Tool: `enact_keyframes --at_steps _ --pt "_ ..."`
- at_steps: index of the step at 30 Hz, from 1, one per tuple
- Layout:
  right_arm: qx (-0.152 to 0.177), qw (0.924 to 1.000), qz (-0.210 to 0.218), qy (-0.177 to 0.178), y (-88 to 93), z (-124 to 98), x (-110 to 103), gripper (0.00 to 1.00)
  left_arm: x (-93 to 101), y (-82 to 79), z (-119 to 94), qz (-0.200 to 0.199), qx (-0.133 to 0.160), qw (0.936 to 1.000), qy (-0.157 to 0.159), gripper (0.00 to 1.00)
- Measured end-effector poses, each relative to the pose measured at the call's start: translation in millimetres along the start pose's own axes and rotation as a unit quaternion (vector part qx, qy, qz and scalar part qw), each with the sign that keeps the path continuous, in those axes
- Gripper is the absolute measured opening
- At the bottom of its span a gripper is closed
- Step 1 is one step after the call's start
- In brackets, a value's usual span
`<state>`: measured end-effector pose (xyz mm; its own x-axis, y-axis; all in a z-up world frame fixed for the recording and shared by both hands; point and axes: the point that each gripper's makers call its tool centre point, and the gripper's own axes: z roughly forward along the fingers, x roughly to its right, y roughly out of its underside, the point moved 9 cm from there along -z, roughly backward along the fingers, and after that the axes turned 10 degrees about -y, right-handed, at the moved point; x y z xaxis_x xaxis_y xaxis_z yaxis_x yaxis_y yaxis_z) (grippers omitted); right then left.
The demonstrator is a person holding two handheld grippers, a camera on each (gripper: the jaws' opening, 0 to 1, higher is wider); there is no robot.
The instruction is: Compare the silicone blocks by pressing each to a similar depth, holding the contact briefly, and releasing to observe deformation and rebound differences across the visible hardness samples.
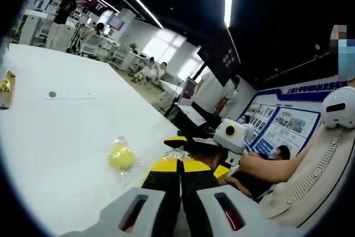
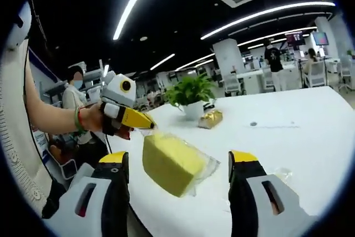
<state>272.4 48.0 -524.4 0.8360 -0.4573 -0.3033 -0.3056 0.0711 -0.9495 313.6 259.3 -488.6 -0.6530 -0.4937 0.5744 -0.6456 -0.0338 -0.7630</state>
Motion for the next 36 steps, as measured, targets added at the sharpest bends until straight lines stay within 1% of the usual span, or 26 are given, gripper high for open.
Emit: enact_keyframes --at_steps 3,5,6,8,11,13,14,16,18,19,20,21,25,26,27,28,29,31,34,36 --pt "0.003 0.9995 0.014 0.027 8.6 -13.8 0.3 0.73 -8.0 2.0 2.5 -0.008 0.003 0.9999 -0.008 0.00" --pt "0.007 0.9989 0.022 0.040 13.2 -21.8 -0.5 0.74 -13.8 2.7 5.6 -0.014 0.006 0.9997 -0.017 0.00" --pt "0.007 0.9986 0.029 0.044 15.8 -26.3 -1.4 0.73 -18.0 2.8 7.6 -0.025 0.006 0.9995 -0.019 0.00" --pt "0.014 0.9965 0.055 0.061 22.5 -40.4 -3.5 0.72 -23.3 3.0 10.6 -0.025 0.007 0.9994 -0.022 0.00" --pt "0.029 0.9917 0.069 0.104 28.9 -65.3 -5.8 0.72 -31.0 4.1 16.4 -0.028 0.005 0.9993 -0.025 0.00" --pt "0.031 0.9897 0.073 0.119 31.5 -76.2 -7.1 0.71 -37.7 6.1 21.6 -0.037 0.003 0.9990 -0.027 0.00" --pt "0.031 0.9880 0.075 0.131 32.9 -84.1 -8.4 0.71 -40.2 7.4 24.0 -0.038 0.000 0.9989 -0.026 0.00" --pt "0.023 0.9863 0.078 0.143 36.2 -93.6 -10.0 0.71 -48.9 12.2 30.3 -0.043 -0.006 0.9985 -0.033 0.00" --pt "0.015 0.9857 0.072 0.152 38.4 -99.7 -13.7 0.70 -56.7 19.1 36.4 -0.047 -0.012 0.9980 -0.041 0.00" --pt "0.013 0.9853 0.071 0.155 39.2 -101.9 -14.8 0.69 -59.5 23.1 38.3 -0.060 -0.021 0.9971 -0.042 0.00" --pt "0.011 0.9849 0.071 0.158 39.8 -104.3 -15.8 0.69 -64.8 27.1 41.6 -0.063 -0.021 0.9968 -0.045 0.00" --pt "0.008 0.9843 0.070 0.162 40.5 -107.3 -17.8 0.69 -69.3 32.4 43.9 -0.077 -0.033 0.9951 -0.051 0.00" --pt "0.005 0.9813 0.079 0.176 43.5 -113.4 -23.2 0.68 -82.4 42.7 51.0 -0.094 -0.044 0.9931 -0.055 0.00" --pt "0.003 0.9805 0.080 0.179 44.5 -114.3 -23.4 0.68 -82.2 40.8 51.8 -0.113 -0.029 0.9923 -0.040 0.00" --pt "-0.001 0.9797 0.085 0.181 45.8 -114.5 -23.4 0.67 -86.8 38.7 51.6 -0.126 -0.022 0.9907 -0.048 0.00" --pt "-0.003 0.9792 0.088 0.183 46.8 -115.0 -23.4 0.67 -90.5 38.0 51.4 -0.116 -0.021 0.9915 -0.055 0.00" --pt "-0.006 0.9788 0.090 0.184 47.6 -114.7 -23.2 0.67 -93.8 36.4 51.5 -0.114 -0.018 0.9916 -0.059 0.00" --pt "-0.014 0.9790 0.087 0.184 47.0 -112.1 -22.2 0.67 -103.4 31.9 51.9 -0.120 -0.009 0.9904 -0.068 0.00" --pt "-0.022 0.9796 0.083 0.181 44.5 -109.2 -20.3 0.66 -119.4 26.9 53.1 -0.120 -0.005 0.9896 -0.079 0.00" --pt "-0.031 0.9794 0.094 0.176 46.4 -107.2 -17.0 0.65 -129.8 25.8 54.5 -0.125 -0.004 0.9885 -0.085 0.00"
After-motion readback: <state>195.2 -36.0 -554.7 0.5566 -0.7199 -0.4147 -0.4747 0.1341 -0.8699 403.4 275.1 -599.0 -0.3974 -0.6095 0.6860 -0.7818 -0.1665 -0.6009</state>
